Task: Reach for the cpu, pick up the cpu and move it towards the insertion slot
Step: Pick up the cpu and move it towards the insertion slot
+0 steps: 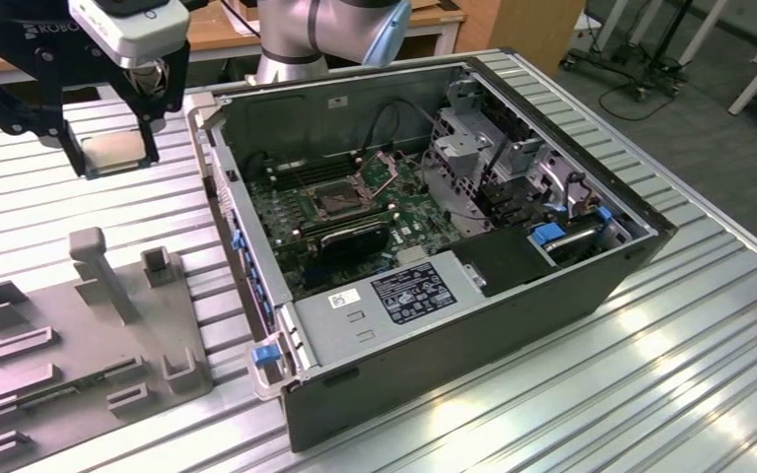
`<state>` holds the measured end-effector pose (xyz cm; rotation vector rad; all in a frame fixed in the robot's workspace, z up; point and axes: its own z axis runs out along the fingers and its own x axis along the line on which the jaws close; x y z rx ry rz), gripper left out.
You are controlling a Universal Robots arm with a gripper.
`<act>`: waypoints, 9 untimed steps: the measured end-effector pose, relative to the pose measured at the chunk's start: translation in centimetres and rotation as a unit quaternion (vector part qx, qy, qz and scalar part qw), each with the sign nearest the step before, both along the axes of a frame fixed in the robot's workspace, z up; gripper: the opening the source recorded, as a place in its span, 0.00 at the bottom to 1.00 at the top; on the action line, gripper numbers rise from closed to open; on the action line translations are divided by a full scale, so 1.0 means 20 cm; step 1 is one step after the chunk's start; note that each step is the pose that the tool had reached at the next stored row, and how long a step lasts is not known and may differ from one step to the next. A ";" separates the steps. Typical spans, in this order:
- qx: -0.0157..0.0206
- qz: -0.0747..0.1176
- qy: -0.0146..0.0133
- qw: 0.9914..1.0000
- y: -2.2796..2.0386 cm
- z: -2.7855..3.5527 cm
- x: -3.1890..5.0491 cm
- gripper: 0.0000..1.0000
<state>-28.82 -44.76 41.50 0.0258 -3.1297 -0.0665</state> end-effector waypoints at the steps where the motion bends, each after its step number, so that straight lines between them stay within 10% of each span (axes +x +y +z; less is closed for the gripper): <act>1: 0.000 0.000 0.000 1.000 0.000 0.000 0.001 0.55; 9: 0.000 0.000 0.000 1.000 0.000 0.000 0.011 0.55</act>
